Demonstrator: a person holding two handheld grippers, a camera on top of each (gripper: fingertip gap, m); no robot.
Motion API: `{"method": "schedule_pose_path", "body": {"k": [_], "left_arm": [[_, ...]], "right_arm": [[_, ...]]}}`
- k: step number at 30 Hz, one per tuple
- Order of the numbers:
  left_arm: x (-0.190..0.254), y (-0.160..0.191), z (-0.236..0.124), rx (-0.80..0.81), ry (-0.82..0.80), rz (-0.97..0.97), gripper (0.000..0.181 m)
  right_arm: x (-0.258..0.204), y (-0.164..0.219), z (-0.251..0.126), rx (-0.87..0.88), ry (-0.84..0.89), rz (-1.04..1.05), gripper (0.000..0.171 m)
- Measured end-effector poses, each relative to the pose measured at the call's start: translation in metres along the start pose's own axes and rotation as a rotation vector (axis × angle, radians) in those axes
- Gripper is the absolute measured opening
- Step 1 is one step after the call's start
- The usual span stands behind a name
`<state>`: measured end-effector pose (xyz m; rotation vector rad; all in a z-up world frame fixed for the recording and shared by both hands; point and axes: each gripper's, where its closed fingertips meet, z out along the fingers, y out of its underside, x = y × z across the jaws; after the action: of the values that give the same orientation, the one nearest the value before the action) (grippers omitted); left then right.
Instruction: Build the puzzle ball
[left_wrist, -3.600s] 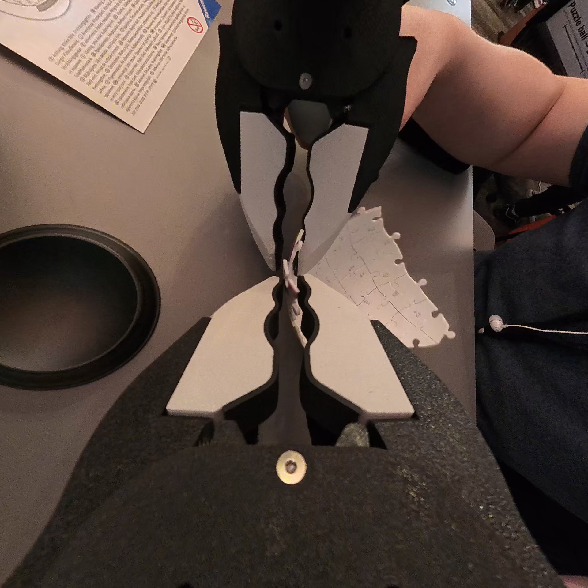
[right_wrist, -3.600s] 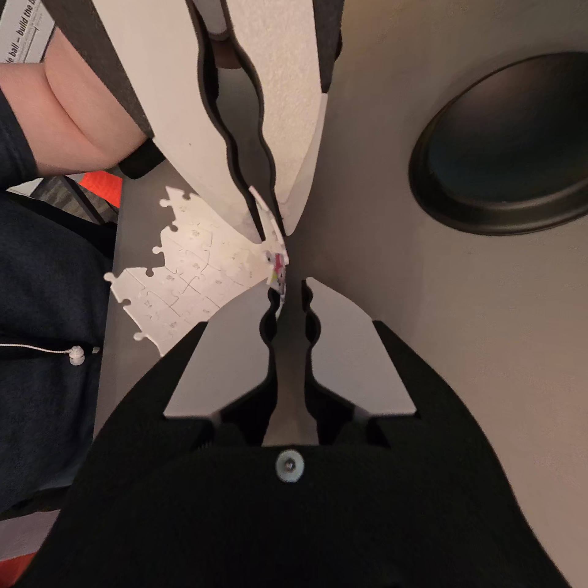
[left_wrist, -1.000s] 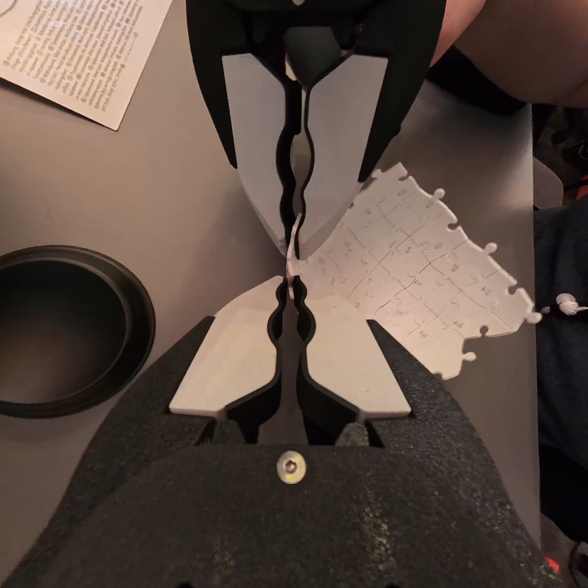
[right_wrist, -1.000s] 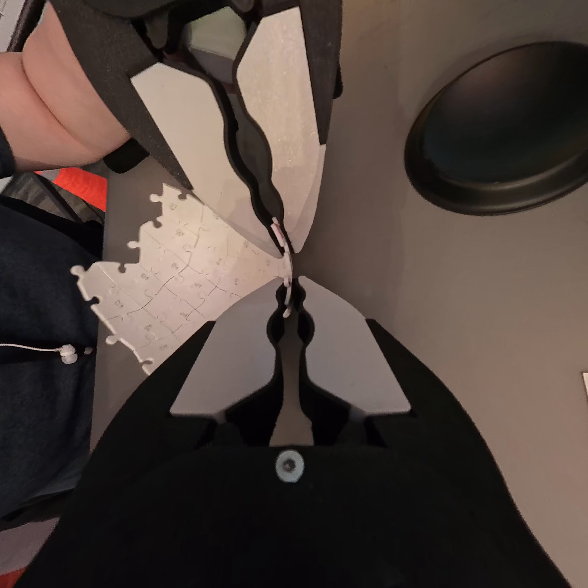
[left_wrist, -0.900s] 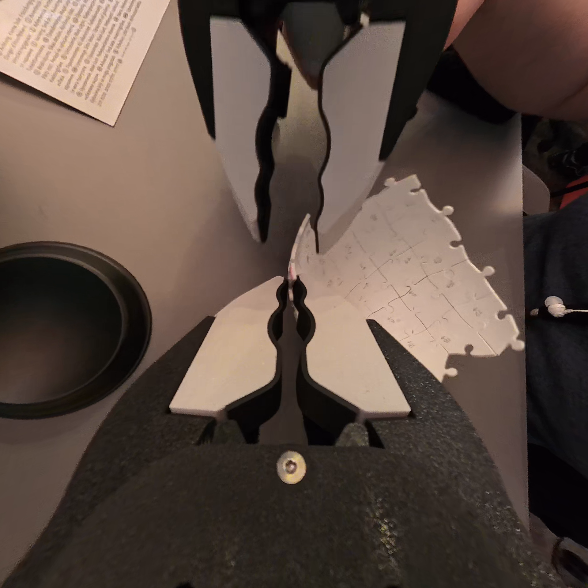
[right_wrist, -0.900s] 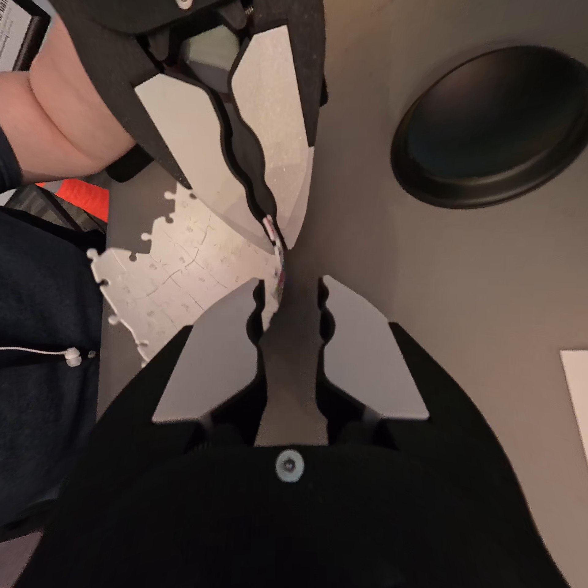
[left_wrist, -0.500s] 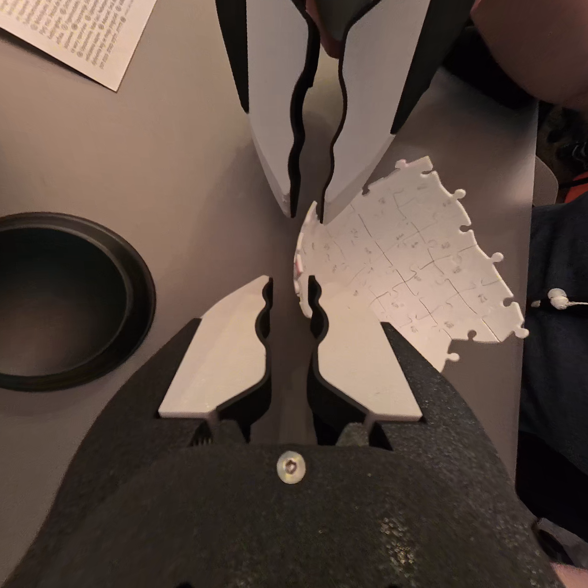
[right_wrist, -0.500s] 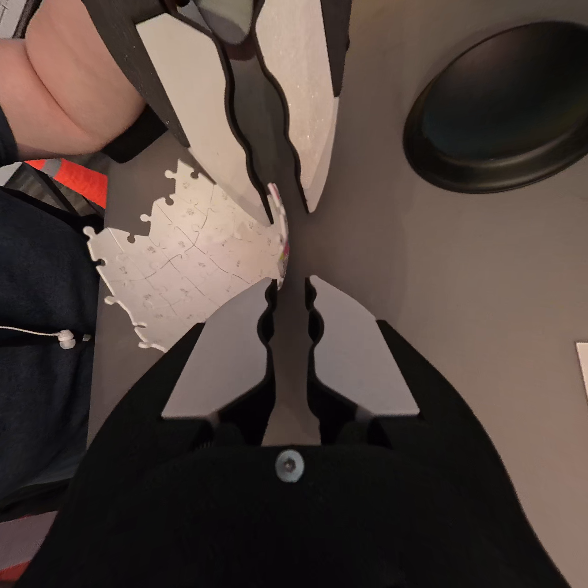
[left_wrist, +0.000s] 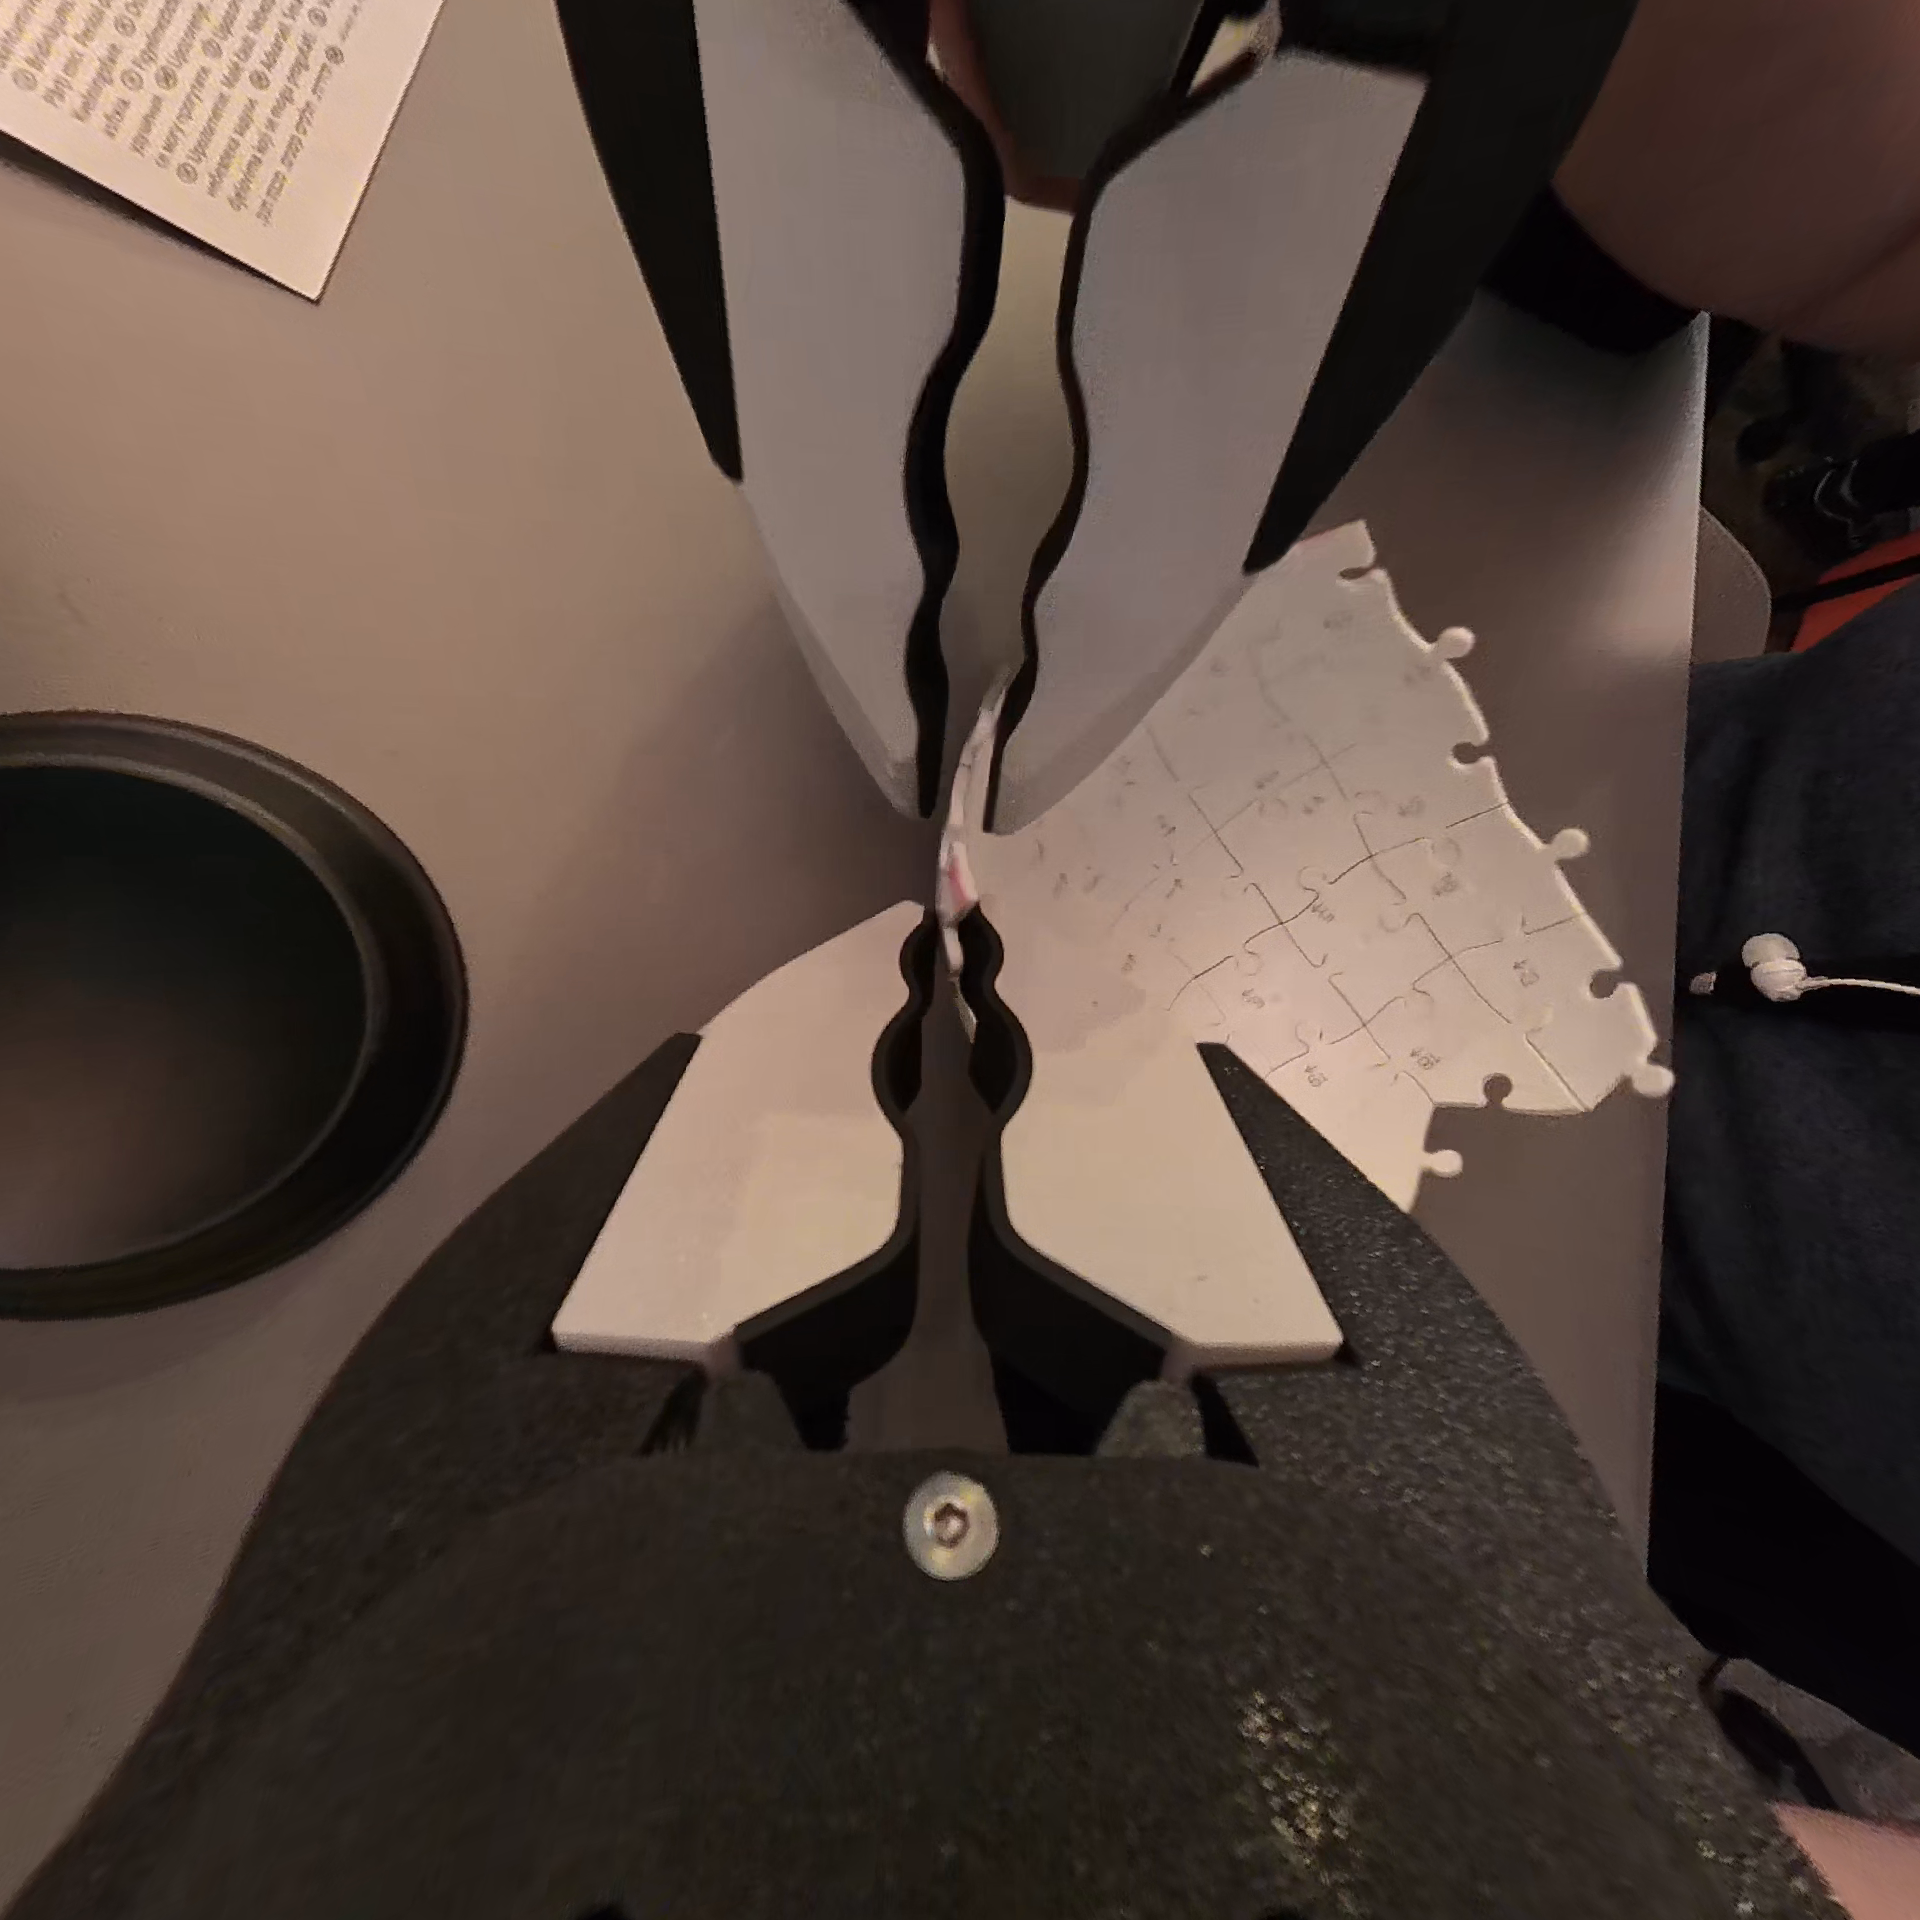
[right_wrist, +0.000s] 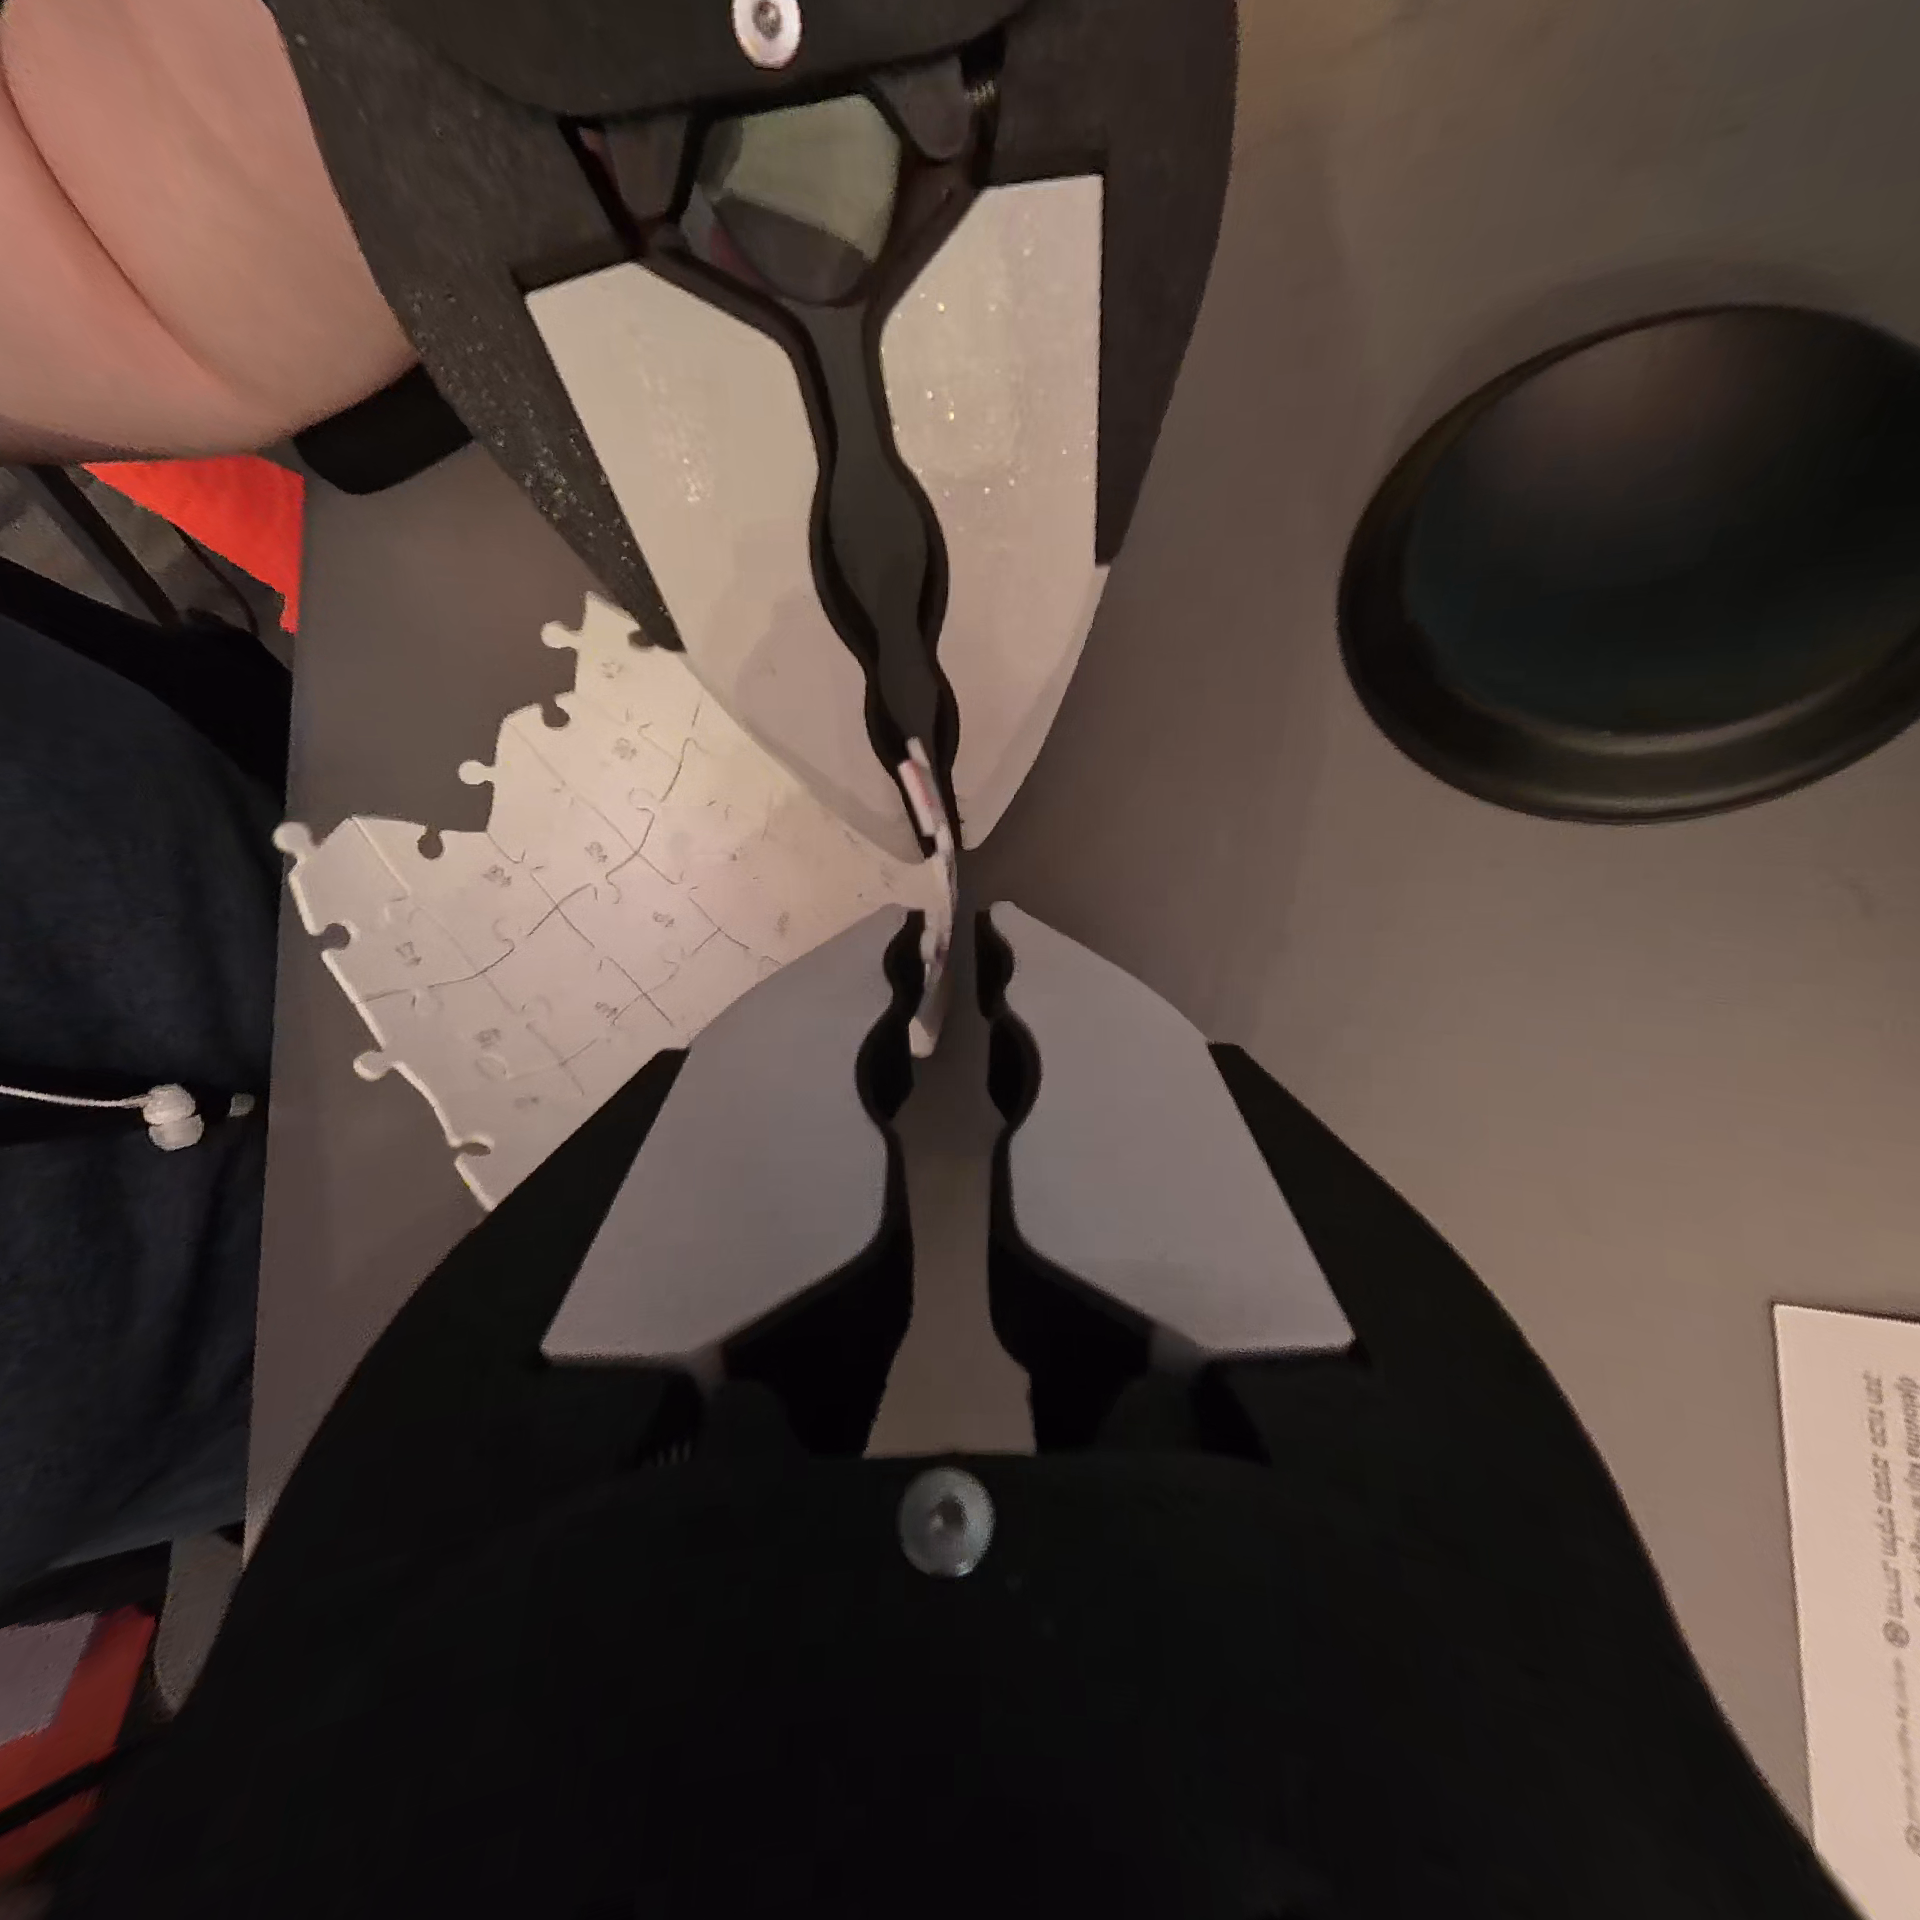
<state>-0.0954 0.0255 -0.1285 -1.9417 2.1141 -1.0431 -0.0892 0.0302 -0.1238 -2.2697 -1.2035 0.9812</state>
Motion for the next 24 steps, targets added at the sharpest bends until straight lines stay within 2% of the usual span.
{"method": "schedule_pose_path", "body": {"k": [3, 16, 18, 19, 20, 22, 24], "left_arm": [[0.0, -0.001, 0.001, 0.003, 0.004, -0.01, 0.003], [0.001, -0.001, 0.004, -0.002, 0.016, -0.029, 0.003], [0.001, -0.001, 0.003, 0.0, 0.017, -0.031, 0.003], [0.001, -0.001, 0.003, 0.001, 0.015, -0.03, 0.003], [0.001, -0.001, 0.003, 0.001, 0.012, -0.03, 0.003], [-0.001, -0.001, 0.002, -0.002, 0.001, -0.029, 0.003], [0.0, -0.001, 0.001, 0.003, 0.003, -0.029, 0.003]], "right_arm": [[0.001, 0.003, 0.003, -0.035, 0.017, 0.011, 0.005], [0.0, 0.006, 0.003, -0.053, 0.029, 0.053, 0.004], [0.004, 0.007, 0.003, -0.058, 0.056, 0.066, 0.027], [0.005, 0.011, 0.003, -0.082, 0.065, 0.066, 0.027], [0.006, 0.013, 0.004, -0.094, 0.07, 0.065, 0.023], [0.0, 0.011, 0.006, -0.08, 0.021, 0.073, 0.004], [-0.001, 0.011, 0.005, -0.08, 0.017, 0.086, 0.004]]}}
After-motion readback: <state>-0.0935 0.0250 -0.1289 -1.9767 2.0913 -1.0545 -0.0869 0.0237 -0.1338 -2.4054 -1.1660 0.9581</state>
